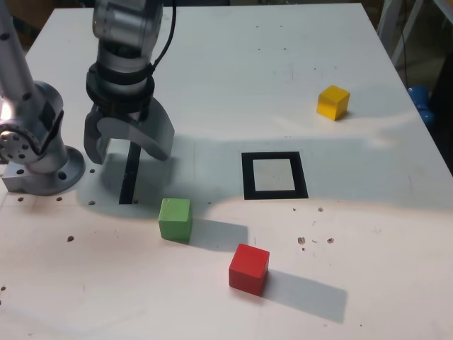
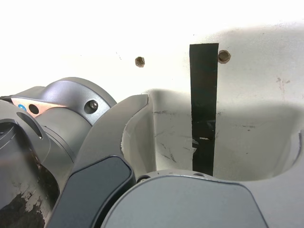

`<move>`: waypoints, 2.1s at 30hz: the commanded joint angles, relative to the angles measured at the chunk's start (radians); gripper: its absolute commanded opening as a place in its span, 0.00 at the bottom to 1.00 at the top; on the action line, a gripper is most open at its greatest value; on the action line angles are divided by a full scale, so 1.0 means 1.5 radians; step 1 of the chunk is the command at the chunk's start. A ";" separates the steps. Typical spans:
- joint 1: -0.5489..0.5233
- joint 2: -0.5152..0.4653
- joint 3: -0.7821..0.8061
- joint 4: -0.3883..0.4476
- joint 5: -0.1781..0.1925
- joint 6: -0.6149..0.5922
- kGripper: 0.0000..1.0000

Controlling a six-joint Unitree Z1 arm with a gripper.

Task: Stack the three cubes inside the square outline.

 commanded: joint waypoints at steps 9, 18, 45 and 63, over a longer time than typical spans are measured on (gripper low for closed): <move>0.001 0.003 -0.001 0.001 0.001 -0.001 0.99; 0.001 0.000 -0.007 0.011 -0.002 -0.001 1.00; -0.173 0.042 -0.227 0.183 -0.070 -0.093 0.99; -0.306 0.201 -0.503 0.272 -0.093 -0.160 0.99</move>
